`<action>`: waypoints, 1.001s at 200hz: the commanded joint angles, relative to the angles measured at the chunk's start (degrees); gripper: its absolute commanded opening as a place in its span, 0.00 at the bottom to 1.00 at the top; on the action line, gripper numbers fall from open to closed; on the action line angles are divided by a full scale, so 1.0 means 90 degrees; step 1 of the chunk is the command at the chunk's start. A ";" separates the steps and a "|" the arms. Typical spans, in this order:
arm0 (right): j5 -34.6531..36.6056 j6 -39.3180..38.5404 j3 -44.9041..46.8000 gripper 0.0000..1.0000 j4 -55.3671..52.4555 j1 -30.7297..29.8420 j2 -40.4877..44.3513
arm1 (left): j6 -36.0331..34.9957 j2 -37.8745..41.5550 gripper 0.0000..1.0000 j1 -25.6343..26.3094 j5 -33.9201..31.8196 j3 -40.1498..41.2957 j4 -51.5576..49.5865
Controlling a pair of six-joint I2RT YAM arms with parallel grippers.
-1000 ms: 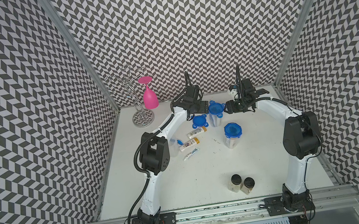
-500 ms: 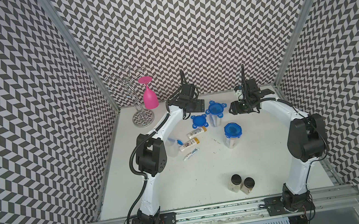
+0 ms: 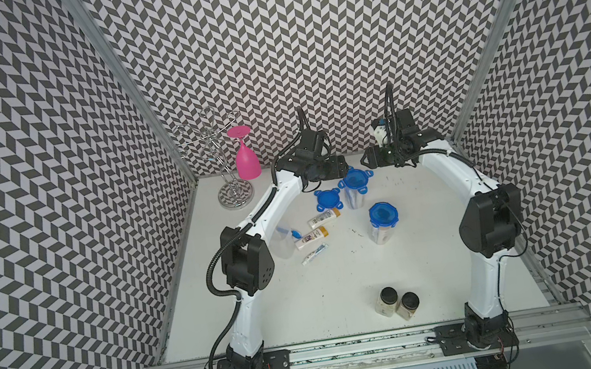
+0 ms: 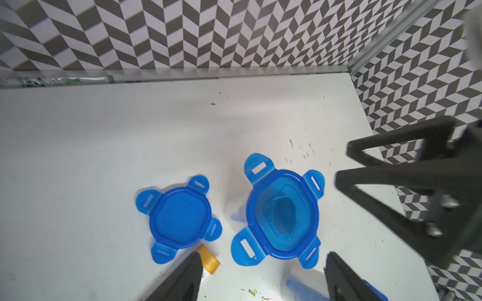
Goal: Pack away toiletry kits
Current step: Close the fastener on the container.
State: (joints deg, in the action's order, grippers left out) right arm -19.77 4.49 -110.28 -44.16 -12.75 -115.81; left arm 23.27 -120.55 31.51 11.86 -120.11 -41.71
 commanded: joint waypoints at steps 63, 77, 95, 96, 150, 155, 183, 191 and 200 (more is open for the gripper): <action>-0.0090 -0.0137 0.0198 0.58 0.0009 -0.0134 -0.0274 | 0.0334 -0.0564 0.69 0.0191 -0.0076 -0.0198 -0.0229; -0.0088 -0.0151 0.0219 0.58 0.0006 -0.0149 -0.0296 | 0.0345 -0.0640 0.67 0.0191 -0.0082 -0.0230 -0.0199; -0.0060 -0.0175 0.0222 0.57 -0.0009 -0.0170 -0.0330 | 0.0360 -0.0757 0.65 0.0200 -0.0050 -0.0332 -0.0245; -0.0050 -0.0181 0.0227 0.57 -0.0007 -0.0172 -0.0333 | 0.0362 -0.0761 0.65 0.0200 -0.0049 -0.0339 -0.0247; -0.0108 -0.0228 0.0295 0.57 -0.0027 -0.0180 -0.0393 | 0.0368 -0.0956 0.59 0.0276 0.0068 -0.0467 -0.0277; -0.0096 -0.0233 0.0305 0.57 -0.0025 -0.0177 -0.0399 | 0.0369 -0.0975 0.59 0.0278 0.0070 -0.0469 -0.0277; -0.0098 -0.0264 0.0357 0.57 -0.0045 -0.0175 -0.0443 | 0.0374 -0.1031 0.59 0.0288 0.0035 -0.0496 -0.0291; -0.0084 -0.0278 0.0373 0.57 -0.0045 -0.0184 -0.0448 | 0.0383 -0.1055 0.59 0.0287 -0.0002 -0.0508 -0.0317; -0.0050 -0.0295 0.0388 0.57 -0.0053 -0.0185 -0.0453 | 0.0378 -0.1051 0.59 0.0288 -0.0071 -0.0489 -0.0336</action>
State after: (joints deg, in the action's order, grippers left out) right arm -20.47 3.03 -107.87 -45.08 -13.87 -118.39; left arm 26.44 -128.73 33.69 11.86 -122.63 -43.79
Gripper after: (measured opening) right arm 0.567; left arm 0.586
